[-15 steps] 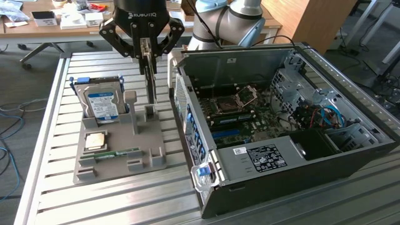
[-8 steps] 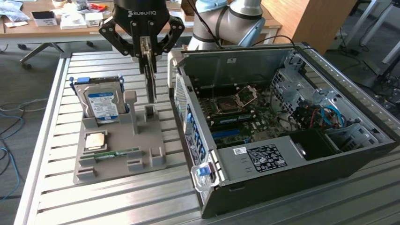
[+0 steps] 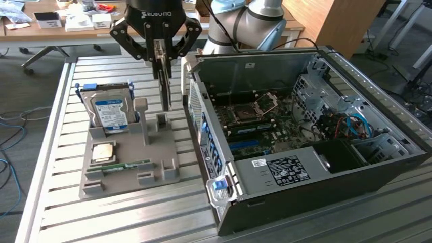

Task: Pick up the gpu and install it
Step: 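Pick up the gpu and move the gpu toward the slot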

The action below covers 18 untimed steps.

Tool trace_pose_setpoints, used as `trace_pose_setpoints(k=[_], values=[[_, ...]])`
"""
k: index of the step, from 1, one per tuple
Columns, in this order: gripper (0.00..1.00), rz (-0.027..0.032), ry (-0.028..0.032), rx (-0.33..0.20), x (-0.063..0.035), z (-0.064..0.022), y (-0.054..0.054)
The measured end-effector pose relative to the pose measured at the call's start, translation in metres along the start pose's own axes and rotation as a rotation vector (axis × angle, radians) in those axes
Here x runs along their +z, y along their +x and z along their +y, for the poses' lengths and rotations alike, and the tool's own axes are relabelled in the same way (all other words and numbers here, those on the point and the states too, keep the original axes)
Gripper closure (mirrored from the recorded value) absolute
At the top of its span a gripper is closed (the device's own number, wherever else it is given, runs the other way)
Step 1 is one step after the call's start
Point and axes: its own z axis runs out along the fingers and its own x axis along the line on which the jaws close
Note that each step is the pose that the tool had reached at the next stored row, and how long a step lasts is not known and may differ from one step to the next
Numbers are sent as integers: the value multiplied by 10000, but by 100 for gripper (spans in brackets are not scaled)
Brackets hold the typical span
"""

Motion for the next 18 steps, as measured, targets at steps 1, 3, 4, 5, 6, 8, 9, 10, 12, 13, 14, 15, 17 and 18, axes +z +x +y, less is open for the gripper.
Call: trace_pose_setpoints(k=[1, 3, 4, 5, 6, 8, 9, 10, 12, 13, 14, 15, 17, 18], values=[[73, -1, -1, 0, 1, 0, -10], [73, 0, -1, 0, 1, 1, -30], [73, 0, -2, 0, 1, 2, -42], [73, -1, -4, 1, 1, 3, -54], [73, 0, -6, 1, 1, 4, -68], [73, 0, -9, 1, 2, 7, -96], [73, 0, -9, 1, 2, 9, -109], [73, 0, -9, 0, 2, 10, -123], [73, -1, -16, 0, 3, 13, -154], [73, 0, -21, 1, 4, 15, -173], [73, 0, -28, 0, 4, 16, -190], [73, 0, -36, 1, 5, 18, -209], [73, 2, -51, 1, 6, 20, -251], [73, 0, -58, 1, 7, 22, -273]])
